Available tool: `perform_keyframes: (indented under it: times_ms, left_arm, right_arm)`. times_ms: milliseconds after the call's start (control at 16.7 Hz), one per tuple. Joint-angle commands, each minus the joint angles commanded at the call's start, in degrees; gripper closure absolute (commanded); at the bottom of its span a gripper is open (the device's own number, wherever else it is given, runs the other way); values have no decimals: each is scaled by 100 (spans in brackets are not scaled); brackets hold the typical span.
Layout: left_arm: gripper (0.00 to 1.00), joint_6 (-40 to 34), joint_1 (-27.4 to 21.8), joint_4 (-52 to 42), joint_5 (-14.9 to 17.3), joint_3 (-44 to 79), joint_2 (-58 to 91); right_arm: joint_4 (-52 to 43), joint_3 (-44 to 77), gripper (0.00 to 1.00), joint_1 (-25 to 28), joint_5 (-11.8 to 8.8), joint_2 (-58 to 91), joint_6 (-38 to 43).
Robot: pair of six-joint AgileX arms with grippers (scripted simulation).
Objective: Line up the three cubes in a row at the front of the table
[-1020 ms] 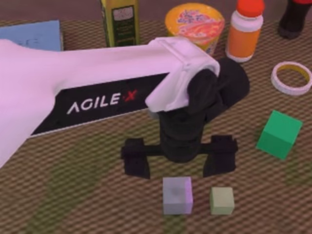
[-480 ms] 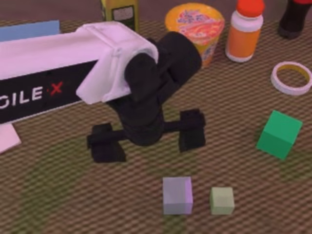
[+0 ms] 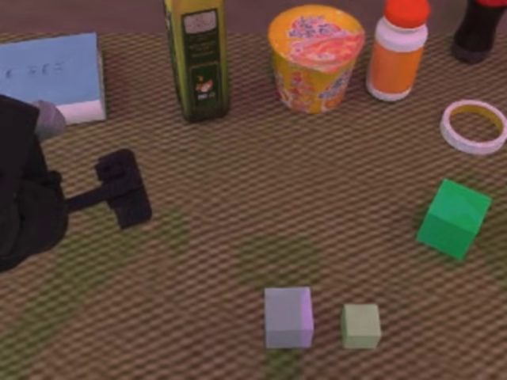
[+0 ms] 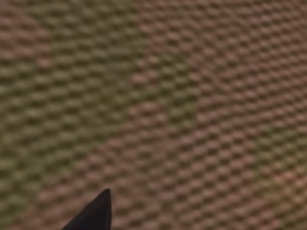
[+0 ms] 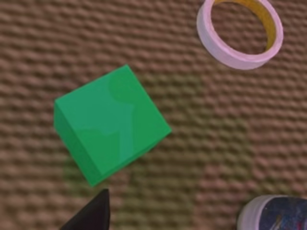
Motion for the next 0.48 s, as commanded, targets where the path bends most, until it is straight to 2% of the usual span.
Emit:
perform_keyframes:
  times_ms: [240,480]
  left_arm:
    - [0,1219,1084,1211,24,-1936,-2360]
    - [0,2433,1909,2311,93,-3311,-4180]
  right_arm:
    - [-1261,1584,0,240,19,2284,-866]
    - [-2306,2984,0,444,21,4065,-1595]
